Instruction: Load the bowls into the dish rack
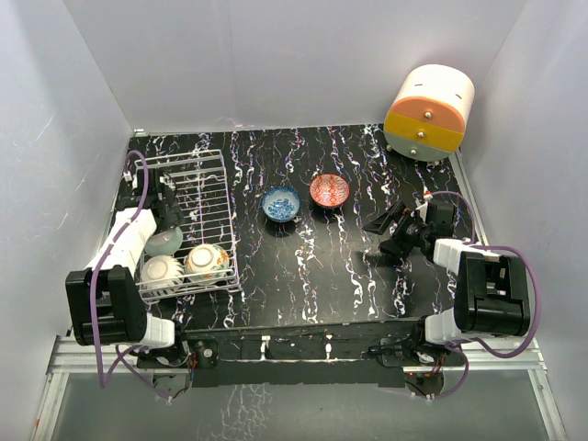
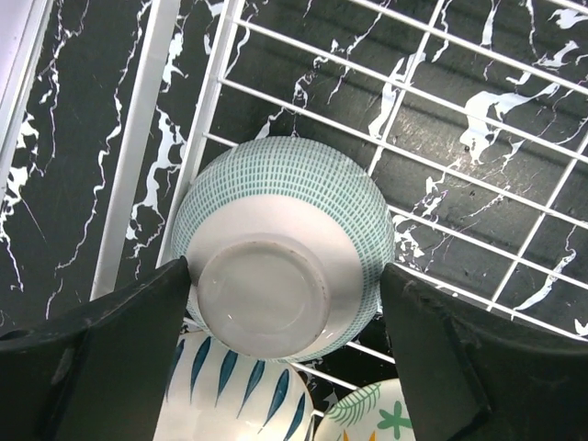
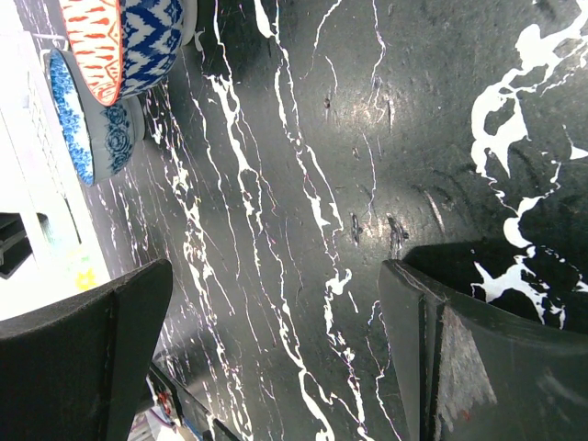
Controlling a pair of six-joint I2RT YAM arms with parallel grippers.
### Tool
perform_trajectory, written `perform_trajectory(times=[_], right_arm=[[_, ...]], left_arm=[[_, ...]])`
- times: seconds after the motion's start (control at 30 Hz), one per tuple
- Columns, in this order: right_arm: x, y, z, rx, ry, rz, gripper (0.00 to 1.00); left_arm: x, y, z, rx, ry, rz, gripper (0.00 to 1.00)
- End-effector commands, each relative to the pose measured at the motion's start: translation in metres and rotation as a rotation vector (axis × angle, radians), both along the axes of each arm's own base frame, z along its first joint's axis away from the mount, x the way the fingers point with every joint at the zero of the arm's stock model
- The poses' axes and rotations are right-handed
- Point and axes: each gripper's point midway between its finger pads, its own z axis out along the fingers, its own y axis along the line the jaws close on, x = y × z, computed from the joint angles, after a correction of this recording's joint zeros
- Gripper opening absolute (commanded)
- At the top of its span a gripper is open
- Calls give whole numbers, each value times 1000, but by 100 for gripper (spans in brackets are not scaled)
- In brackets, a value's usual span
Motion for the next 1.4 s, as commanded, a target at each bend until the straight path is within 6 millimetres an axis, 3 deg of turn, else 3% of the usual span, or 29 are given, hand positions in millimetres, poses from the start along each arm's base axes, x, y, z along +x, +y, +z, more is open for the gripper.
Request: perform_trajectory(times=[0.0,0.1,0.37,0.5,0.63,0.73,0.83,0.93,1.07,1.17,1.37], right_arm=[[7,2,13,1,-74,14,98],[7,2,13,1,-74,15,98],[7,2,14,1,-78,17,98],[8,1,13,-4,-77,11,98],[9,1,13,-5,-74,6,98],[10,0,14,-7,-72,3,98],[10,0,15,-9,-73,2,98],[10,-1,14,-15,-70,0,98],[11,-1,14,-16,-67,1,98],[12,-1,15,-14,-67,0,98],[11,-1,16,-17,-70,6,98]], left_arm=[[-19,-3,-6,-21,55,-2,88],[-14,-4,11,-25,-7,0,97],[-4,-3,69,-13,-151,6,97],[3,-16,109,-49,-269,-52,97],[18,-71,157,-43,-452,-307,97],[28,-124,177,-100,-564,-521,97],[31,-182,170,-170,-557,-768,97],[27,-236,154,-126,-518,-992,97],[24,-291,128,-45,-427,-1195,97],[28,-322,101,-31,-357,-1311,97],[42,-349,62,-55,-298,-1395,96]])
